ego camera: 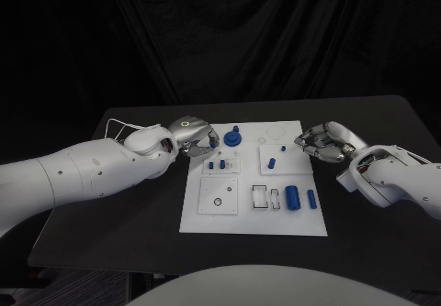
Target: Assemble the parts on the task board
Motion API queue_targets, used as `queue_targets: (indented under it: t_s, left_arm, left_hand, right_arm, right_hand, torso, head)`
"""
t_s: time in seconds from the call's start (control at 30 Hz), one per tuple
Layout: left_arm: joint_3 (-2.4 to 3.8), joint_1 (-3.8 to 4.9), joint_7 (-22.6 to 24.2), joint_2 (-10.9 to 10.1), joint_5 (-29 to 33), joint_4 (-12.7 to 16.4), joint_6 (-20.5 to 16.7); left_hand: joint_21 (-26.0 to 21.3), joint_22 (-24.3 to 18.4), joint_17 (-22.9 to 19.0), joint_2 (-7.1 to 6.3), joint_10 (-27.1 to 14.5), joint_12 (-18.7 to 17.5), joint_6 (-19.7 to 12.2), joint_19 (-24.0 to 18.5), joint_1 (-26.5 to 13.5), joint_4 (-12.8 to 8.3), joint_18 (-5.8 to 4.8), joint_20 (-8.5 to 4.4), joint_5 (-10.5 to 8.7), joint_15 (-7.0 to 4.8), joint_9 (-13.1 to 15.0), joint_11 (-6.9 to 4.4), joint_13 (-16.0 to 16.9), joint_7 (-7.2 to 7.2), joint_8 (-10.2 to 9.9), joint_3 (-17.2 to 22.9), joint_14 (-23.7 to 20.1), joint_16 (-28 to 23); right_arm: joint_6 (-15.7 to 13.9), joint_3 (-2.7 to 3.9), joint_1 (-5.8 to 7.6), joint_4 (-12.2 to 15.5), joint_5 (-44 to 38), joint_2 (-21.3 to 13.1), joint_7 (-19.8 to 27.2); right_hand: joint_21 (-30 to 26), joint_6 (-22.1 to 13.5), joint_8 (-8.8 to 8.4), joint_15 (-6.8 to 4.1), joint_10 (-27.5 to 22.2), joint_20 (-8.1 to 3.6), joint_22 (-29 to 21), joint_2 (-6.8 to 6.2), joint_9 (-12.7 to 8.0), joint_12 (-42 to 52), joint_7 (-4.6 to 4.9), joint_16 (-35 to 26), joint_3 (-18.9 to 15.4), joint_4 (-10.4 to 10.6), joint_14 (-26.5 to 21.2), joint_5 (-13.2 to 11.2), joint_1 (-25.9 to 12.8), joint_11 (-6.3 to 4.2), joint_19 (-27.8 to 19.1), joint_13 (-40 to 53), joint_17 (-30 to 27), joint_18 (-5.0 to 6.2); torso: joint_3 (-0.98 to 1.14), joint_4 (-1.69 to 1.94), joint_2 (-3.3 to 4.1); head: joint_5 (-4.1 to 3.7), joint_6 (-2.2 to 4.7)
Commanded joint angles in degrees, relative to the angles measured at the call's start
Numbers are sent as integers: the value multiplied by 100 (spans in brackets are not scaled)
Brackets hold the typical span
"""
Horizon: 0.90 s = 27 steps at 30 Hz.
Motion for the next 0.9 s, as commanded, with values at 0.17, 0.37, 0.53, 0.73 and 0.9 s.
queue_targets:
  t_s: [0.17,0.37,0.53,0.73,0.9]
  left_arm:
    - [-1,-32,3,120,-17,-122,117]
    - [-1,-52,19,207,-17,-168,125]
    - [-1,-83,35,288,-17,-239,135]
    - [-1,-102,30,342,-17,-289,154]
    - [-1,-108,21,373,-17,-307,196]
  left_hand:
    - [-20,1509,-17,5,60,-29,21,591,-24,-30,-36,35,-16,4,5,-2,9,-2,-12,-1,-54,-39]
    - [-20,1509,-29,6,77,-25,20,591,-24,-36,-36,44,-17,6,3,0,9,1,-16,-2,-61,-47]
    - [-20,1509,-46,6,97,-19,19,591,-26,-40,-36,54,-20,8,0,-1,10,4,-20,-5,-70,-58]
    - [-20,1509,-64,6,107,-15,20,591,-29,-42,-36,59,-22,9,-1,0,11,5,-22,-6,-79,-69]
    - [-20,1509,-101,6,119,-12,21,591,-31,-44,-36,64,-23,12,-2,1,11,7,-24,-8,-100,-91]
  right_arm:
    - [14,4,-16,12,-2,-7,-65]
    - [24,4,-16,1,-2,14,-65]
    - [31,5,-17,-6,-2,24,-67]
    - [37,5,-17,-8,-2,23,-71]
    - [41,5,-18,-13,-2,28,-74]
  right_hand:
    - [-36,-55,33,44,485,36,1071,17,7,-21,5,-18,43,1,505,20,57,28,1,1403,1263,15]
    - [-36,-55,33,44,485,36,1071,17,7,-21,5,-18,43,1,505,20,57,28,1,1403,1263,15]
    - [-36,-55,33,44,485,36,1071,17,7,-21,5,-18,43,1,505,20,57,28,1,1403,1263,15]
    - [-36,-55,33,44,485,36,1071,17,7,-21,5,-18,43,1,505,20,57,28,1,1403,1263,15]
    - [-36,-55,33,44,485,36,1071,17,7,-21,5,-18,43,1,505,20,57,28,1,1403,1263,15]
  torso:
    - [8,-22,5]
    - [9,-27,5]
    - [12,-23,1]
    - [5,-23,2]
    - [4,-17,-1]
  head:
    - [20,0]
    - [30,0]
    - [20,0]
    - [15,0]
    - [11,0]
